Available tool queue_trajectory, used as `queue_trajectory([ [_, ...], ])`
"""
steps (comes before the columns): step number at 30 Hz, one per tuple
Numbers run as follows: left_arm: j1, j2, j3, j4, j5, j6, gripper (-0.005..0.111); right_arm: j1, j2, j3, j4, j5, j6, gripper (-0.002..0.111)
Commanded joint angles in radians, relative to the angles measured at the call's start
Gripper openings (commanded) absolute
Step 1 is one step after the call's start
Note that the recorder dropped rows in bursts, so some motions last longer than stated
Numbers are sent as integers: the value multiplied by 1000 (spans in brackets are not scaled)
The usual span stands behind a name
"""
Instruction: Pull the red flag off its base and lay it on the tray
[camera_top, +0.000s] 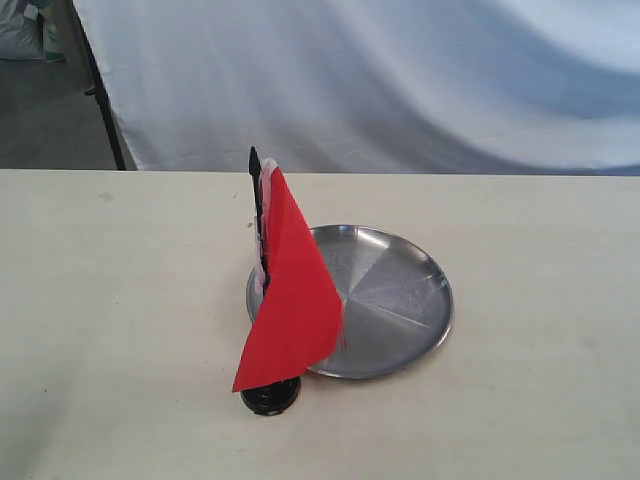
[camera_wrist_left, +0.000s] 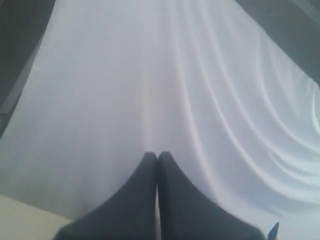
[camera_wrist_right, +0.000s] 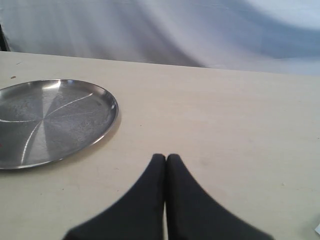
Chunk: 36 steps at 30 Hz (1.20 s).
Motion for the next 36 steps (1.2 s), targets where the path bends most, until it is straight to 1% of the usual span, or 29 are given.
queue_trajectory([
  [1, 1, -3, 3, 25, -40, -36, 0, -5, -5, 3, 0, -6, 3, 0],
  [2, 1, -3, 3, 48, -40, -44, 0, -5, -5, 3, 0, -6, 3, 0],
  [4, 1, -3, 3, 149, -40, -142, 0, -5, -5, 3, 0, -6, 3, 0],
  [5, 1, -3, 3, 256, -12, -239, 0, -5, -5, 3, 0, -6, 3, 0],
  [6, 1, -3, -7, 321, 9, -302, 0, -5, -5, 3, 0, -6, 3, 0],
  [8, 1, -3, -77, 587, 22, -573, 0, -5, -5, 3, 0, -6, 3, 0],
  [9, 1, -3, -96, 653, 14, -645, 0, -5, -5, 3, 0, -6, 3, 0],
  [10, 1, -2, -126, 787, -27, -762, 0, -5, -5, 3, 0, -6, 3, 0],
  [11, 1, 19, -140, 855, -63, -827, 0, -5, -5, 3, 0, -6, 3, 0],
  [12, 1, 79, -165, 975, -135, -960, 0, -5, -5, 3, 0, -6, 3, 0],
  [13, 1, 116, -176, 1031, -176, -1015, 0, -5, -5, 3, 0, -6, 3, 0],
  [14, 1, 191, -191, 1096, -247, -1065, 0, -5, -5, 3, 0, -6, 3, 0],
  [15, 1, 235, -198, 1119, -275, -1075, 0, -5, -5, 3, 0, -6, 3, 0],
  [16, 1, 318, -204, 1158, -325, -1075, 0, -5, -5, 3, 0, -6, 3, 0],
  [22, 1, 562, -204, 1197, -463, -1075, 0, -5, -5, 3, 0, -6, 3, 0],
  [30, 1, 770, -204, 1208, -523, -1045, 0, -5, -5, 3, 0, -6, 3, 0],
  [36, 1, 853, -204, 1208, -525, -1045, 0, -5, -5, 3, 0, -6, 3, 0],
])
